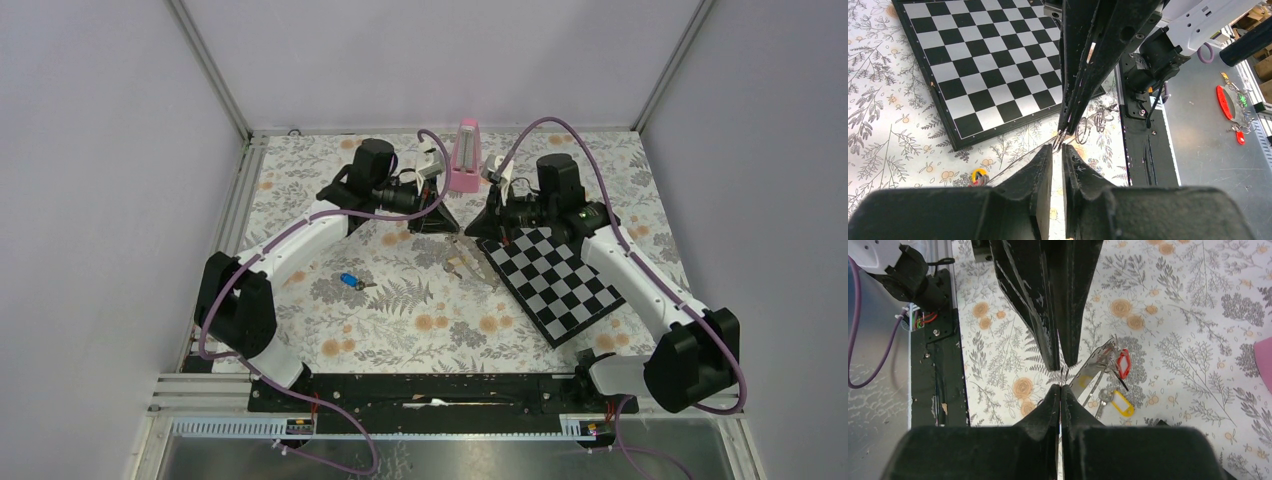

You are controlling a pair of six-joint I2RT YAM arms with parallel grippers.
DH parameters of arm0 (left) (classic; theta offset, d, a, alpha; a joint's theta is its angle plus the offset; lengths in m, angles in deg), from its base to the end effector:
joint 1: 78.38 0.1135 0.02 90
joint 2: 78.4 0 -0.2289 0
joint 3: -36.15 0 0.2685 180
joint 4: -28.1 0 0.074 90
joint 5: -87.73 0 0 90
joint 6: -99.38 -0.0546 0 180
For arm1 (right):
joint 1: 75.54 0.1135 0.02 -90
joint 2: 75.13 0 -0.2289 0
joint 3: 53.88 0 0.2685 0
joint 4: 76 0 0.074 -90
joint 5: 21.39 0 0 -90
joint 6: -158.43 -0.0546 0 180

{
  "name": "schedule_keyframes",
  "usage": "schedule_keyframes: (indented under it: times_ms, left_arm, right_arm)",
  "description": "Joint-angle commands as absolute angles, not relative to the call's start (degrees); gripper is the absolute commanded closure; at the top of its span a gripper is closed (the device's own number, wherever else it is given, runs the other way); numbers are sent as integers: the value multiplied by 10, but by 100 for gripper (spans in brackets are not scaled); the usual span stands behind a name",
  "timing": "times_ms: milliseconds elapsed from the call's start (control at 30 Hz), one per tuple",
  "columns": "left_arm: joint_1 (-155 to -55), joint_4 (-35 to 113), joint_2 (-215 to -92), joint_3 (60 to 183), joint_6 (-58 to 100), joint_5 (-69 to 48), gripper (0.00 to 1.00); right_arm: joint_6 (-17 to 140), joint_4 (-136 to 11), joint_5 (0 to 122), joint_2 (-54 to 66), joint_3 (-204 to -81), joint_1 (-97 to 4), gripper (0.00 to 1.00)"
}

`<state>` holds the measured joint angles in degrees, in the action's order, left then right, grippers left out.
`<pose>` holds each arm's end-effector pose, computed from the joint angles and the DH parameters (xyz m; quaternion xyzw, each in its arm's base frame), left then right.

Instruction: Put the keys on the keyring

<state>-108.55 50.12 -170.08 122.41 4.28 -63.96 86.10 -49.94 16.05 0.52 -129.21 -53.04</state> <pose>0.3067 -0.2339 0.2709 0.4760 0.6186 -0.5245 0.3401 0.2863 0.1655 0.2861 -0.4809 0.6355 0.3958 0.4563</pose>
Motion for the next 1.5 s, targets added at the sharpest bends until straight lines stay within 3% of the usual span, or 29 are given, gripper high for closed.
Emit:
schedule_keyframes:
  times_ms: [0,333,467,567,733,1100,1467]
  left_arm:
    - [-1085,461,-1698,1238,21,-647,82]
    - [-1085,544,-1688,1269,-93,-645,60]
    - [-1085,549,-1698,1283,-107,-649,43]
    - [-1086,549,-1708,1291,-108,-658,40]
    - [-1096,522,-1712,1277,-89,-669,41]
    - [-1121,510,-1713,1244,-97,-681,57]
    - [-1135,510,-1726,1244,-108,-674,67]
  right_arm:
    - [884,-473,183,-18,-1317,-523,100]
    - [913,-413,197,-15,-1341,-522,100]
    - [927,-383,202,-13,-1352,-520,100]
    - [934,-369,208,-12,-1355,-519,100]
    - [936,-367,211,-11,-1354,-518,100]
    - [925,-391,206,-20,-1335,-517,100]
    - [919,-402,202,-28,-1320,-517,100]
